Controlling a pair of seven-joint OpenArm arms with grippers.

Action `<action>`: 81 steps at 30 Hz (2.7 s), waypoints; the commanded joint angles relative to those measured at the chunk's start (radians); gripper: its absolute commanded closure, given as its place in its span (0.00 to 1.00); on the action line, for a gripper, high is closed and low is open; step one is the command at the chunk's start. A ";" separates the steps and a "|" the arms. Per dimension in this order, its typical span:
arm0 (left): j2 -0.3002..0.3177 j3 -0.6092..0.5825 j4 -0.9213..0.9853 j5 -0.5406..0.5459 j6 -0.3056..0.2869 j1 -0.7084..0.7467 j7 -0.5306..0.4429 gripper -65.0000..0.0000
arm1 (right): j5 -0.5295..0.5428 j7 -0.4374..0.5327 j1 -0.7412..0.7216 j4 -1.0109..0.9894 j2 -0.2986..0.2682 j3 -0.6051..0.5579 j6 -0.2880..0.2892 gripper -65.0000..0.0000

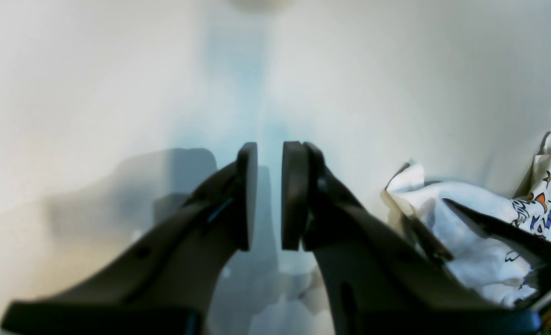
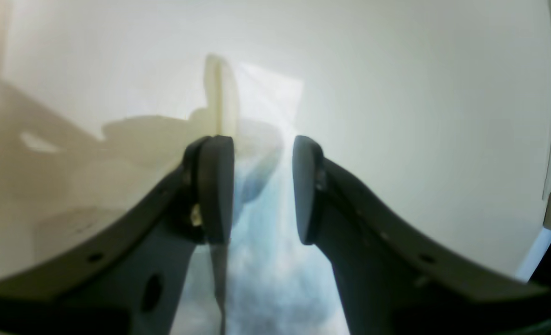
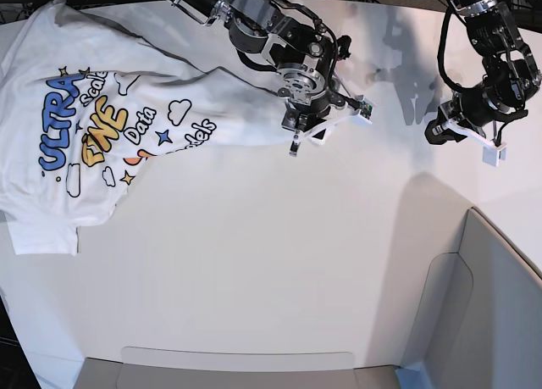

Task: Layout the t-shirt on the table in an organized manner, then fold the t-shirt properly
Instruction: 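Grasp the t-shirt sleeve with the right gripper and lift it, then fold the held fabric back over the t-shirt body with the right gripper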

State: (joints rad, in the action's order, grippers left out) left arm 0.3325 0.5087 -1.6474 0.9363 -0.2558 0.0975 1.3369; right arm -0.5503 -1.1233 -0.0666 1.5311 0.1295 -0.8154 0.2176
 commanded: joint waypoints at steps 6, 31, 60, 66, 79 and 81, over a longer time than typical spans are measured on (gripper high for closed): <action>0.012 0.006 -0.018 0.022 0.002 -0.008 -0.004 0.86 | -0.012 0.030 -0.014 -0.047 0.019 -0.009 -0.011 0.66; 0.012 0.008 -0.018 0.022 0.002 -0.008 -0.004 0.86 | -0.014 0.027 -0.029 -0.054 0.012 0.038 -0.125 1.00; 0.018 -0.003 -0.018 0.023 0.002 -0.012 0.005 0.86 | -0.037 0.036 0.336 0.533 -0.115 0.565 -0.128 1.00; 0.018 -0.005 -0.018 0.023 0.002 -0.014 0.006 0.86 | -0.024 0.148 0.373 0.533 -0.123 0.807 -0.128 1.00; 0.018 -0.091 -0.018 0.025 0.002 -0.015 -0.001 0.86 | 0.299 0.153 0.287 0.533 -0.216 1.476 -0.128 1.00; 0.018 -0.104 -0.018 0.025 0.002 -0.017 -0.003 0.86 | 0.379 0.153 0.293 0.533 -0.236 1.588 -0.128 1.00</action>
State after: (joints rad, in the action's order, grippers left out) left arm 0.3351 0.4023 -1.6474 0.9428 -0.2577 0.0921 1.3380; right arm -0.1776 -0.9874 0.2314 2.0449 -0.0925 0.7605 0.0925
